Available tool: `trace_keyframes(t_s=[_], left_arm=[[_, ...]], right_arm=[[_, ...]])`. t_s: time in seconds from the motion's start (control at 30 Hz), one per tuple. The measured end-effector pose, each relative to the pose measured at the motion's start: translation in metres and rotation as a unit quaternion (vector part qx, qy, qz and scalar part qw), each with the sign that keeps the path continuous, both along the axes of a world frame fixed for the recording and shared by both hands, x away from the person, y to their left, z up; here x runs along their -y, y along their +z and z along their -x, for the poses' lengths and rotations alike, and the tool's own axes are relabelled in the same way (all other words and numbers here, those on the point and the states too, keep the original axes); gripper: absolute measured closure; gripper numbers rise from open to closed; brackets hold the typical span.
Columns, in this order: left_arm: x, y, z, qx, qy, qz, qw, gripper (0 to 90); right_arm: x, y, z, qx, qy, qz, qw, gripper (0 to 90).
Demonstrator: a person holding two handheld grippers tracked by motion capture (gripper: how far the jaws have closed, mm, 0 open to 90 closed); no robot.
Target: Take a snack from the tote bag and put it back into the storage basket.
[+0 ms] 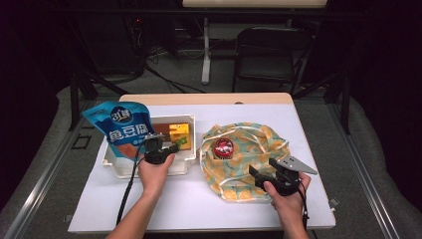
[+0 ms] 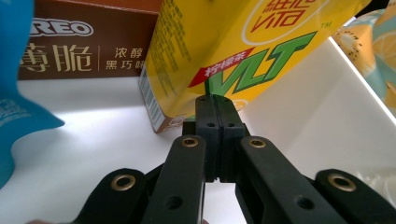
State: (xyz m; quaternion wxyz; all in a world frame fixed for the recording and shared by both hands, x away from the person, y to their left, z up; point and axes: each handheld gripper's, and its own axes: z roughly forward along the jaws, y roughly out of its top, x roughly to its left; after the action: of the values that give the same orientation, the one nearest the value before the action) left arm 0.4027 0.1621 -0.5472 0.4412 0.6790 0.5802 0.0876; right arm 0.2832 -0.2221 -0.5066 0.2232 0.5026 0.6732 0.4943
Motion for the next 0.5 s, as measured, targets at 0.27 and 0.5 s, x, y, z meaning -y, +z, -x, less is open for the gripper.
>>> trace_keyframes(t_s=[0.27,0.5], left_arm=[[-0.002,0.008,0.017,0.030,-0.018,0.007,0.9994,90.0],[-0.013,0.016,0.048,0.080,-0.043,0.000,0.9959,81.8]], right_arm=[[-0.005,0.005,0.004,0.027,0.008,-0.016,0.9995,47.0],[-0.034,0.015,-0.008,0.032,0.025,-0.006,0.9992,82.2]])
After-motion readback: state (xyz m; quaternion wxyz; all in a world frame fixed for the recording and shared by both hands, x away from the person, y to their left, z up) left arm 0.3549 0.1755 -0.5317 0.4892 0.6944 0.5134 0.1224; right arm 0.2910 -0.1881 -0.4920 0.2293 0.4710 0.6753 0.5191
